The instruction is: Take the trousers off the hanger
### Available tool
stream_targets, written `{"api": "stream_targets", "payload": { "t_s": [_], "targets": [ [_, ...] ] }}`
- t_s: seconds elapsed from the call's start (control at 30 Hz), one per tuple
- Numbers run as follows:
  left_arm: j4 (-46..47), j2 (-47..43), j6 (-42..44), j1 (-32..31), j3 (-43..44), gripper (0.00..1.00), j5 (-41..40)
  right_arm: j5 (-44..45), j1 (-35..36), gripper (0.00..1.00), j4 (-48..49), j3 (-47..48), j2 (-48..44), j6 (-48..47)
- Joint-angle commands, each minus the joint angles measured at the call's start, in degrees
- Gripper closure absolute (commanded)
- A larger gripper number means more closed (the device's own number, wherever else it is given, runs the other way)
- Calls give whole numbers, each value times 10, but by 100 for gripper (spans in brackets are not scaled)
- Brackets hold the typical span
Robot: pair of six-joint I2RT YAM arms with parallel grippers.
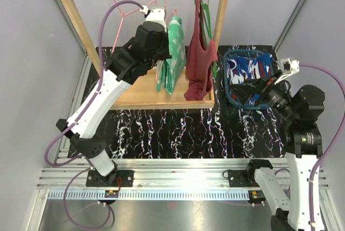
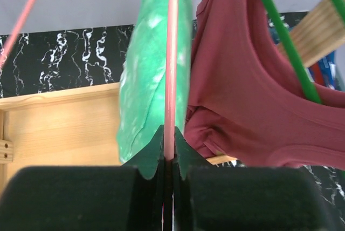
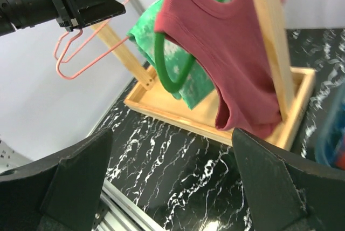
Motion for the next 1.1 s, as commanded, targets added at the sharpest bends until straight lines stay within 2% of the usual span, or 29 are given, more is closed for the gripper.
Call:
{"api": "stream_targets", "payload": {
  "t_s": [0.0, 0.17, 0.3, 0.4, 0.43, 0.57, 0.77, 0.8, 0.93, 1.07],
  "targets": [
    [106, -78, 3, 0, -3, 100, 17, -74, -1, 0, 90, 26, 29, -6],
    [110, -80, 19, 0, 54, 100, 20, -75, -1, 0, 94, 109, 84, -27],
    [120, -85, 25, 0, 69, 100, 28, -85, 3, 1, 75, 186, 134, -46],
    [125, -86, 28, 0, 86, 100, 38, -37, 56, 1, -13, 286, 191, -111],
    [125, -85, 29, 0, 98, 100, 39, 10, 81, 1, -33, 310, 206, -130],
    [102, -90, 7, -2, 107, 100, 43, 103, 203, 1, -102, 412, 274, -184],
    [128, -189, -69, -19, -30, 100, 23, 306, 372, 1, -70, 353, 295, -228],
    [134, -203, -90, -21, -45, 100, 20, 340, 427, 1, -40, 339, 296, -254],
    [157, -259, -145, -29, -113, 100, 17, 521, 540, 1, 48, 260, 318, -290],
    [193, -312, -180, -42, -180, 100, 11, 609, 624, 0, 171, 179, 342, -310]
  ]
}}
